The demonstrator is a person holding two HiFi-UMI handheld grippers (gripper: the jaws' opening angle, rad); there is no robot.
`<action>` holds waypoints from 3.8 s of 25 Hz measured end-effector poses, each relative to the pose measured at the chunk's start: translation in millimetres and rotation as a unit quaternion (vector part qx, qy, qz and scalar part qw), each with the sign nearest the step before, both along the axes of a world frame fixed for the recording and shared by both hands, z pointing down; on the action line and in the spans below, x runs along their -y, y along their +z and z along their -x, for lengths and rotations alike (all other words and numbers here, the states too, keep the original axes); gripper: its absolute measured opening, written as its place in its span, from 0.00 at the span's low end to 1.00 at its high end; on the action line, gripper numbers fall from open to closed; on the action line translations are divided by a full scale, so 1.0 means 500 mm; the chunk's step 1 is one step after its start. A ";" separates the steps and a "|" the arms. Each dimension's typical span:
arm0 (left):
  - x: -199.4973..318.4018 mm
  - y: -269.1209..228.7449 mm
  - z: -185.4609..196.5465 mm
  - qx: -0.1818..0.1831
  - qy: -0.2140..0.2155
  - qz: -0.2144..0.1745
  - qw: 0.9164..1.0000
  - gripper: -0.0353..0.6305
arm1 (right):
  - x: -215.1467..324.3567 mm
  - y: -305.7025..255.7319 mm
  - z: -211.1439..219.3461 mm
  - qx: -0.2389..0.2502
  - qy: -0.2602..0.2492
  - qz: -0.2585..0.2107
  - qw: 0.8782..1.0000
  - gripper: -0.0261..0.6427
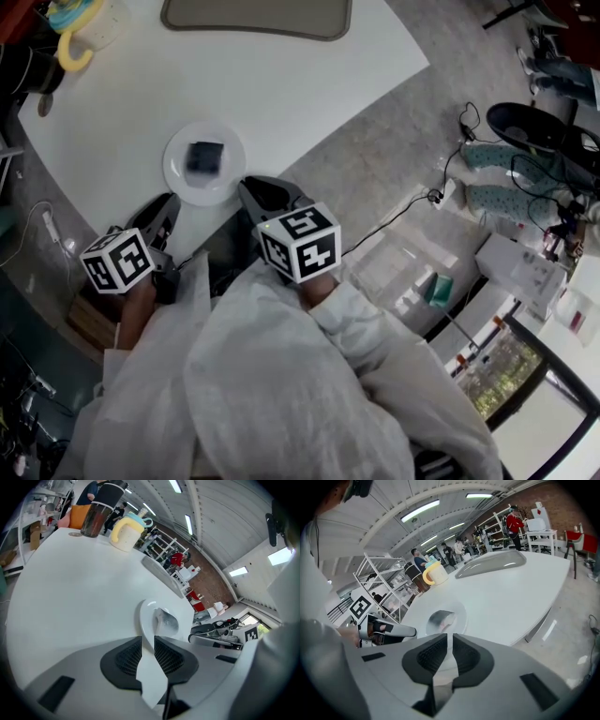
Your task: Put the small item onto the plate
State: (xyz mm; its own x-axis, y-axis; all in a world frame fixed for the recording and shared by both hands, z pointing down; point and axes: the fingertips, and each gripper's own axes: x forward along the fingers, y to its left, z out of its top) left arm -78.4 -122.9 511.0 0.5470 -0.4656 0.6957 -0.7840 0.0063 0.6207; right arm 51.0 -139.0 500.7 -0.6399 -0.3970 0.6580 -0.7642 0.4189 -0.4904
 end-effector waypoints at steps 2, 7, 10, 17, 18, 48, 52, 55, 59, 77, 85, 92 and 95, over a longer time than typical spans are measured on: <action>0.004 -0.001 0.002 0.000 -0.002 0.001 1.000 0.16 | 0.005 -0.002 -0.002 -0.001 0.006 0.001 1.000 0.11; 0.015 0.005 0.008 -0.006 -0.005 0.002 1.000 0.17 | 0.015 0.006 -0.005 -0.001 0.021 0.013 1.000 0.20; 0.020 0.006 0.006 -0.008 -0.006 0.006 1.000 0.19 | 0.013 0.014 -0.007 0.002 0.024 0.025 0.999 0.22; 0.019 -0.002 0.000 -0.015 -0.005 0.016 1.000 0.21 | -0.003 0.023 -0.011 0.003 0.028 0.061 0.998 0.22; 0.021 -0.001 0.001 -0.016 -0.003 0.017 1.000 0.21 | -0.005 0.024 -0.008 0.005 0.027 0.066 0.997 0.22; 0.040 0.003 -0.012 -0.026 0.008 0.029 0.999 0.21 | -0.006 0.038 0.008 0.032 0.078 0.136 0.987 0.17; 0.039 0.009 -0.008 -0.012 0.017 0.022 1.000 0.20 | -0.001 0.042 0.009 0.041 0.093 0.140 0.985 0.15; 0.037 0.006 -0.010 -0.005 0.012 0.017 1.000 0.18 | 0.001 0.036 0.004 0.048 0.102 0.134 0.984 0.15; 0.038 -0.006 -0.018 -0.014 -0.004 0.016 1.000 0.15 | 0.001 0.025 -0.007 0.054 0.107 0.121 0.985 0.14; 0.045 -0.023 -0.026 0.008 0.032 -0.020 0.999 0.15 | 0.011 0.001 -0.012 0.047 0.122 0.103 0.986 0.14; 0.053 -0.039 -0.032 -0.004 0.048 -0.039 0.998 0.15 | 0.012 -0.023 -0.017 0.056 0.145 0.086 0.984 0.14; 0.072 -0.037 -0.040 0.010 0.042 -0.036 0.998 0.15 | 0.044 -0.027 -0.023 0.063 0.129 0.080 0.986 0.14; 0.094 -0.035 -0.047 0.015 0.032 -0.034 0.999 0.16 | 0.074 -0.029 -0.029 0.068 0.109 0.077 0.989 0.14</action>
State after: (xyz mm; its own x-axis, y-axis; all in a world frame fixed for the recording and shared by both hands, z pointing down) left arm -54.8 -170.0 493.3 0.5561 -0.4776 0.6802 -0.8000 -0.0857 0.5938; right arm 65.6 -176.0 486.4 -0.6363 -0.4380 0.6350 -0.7511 0.1639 -0.6396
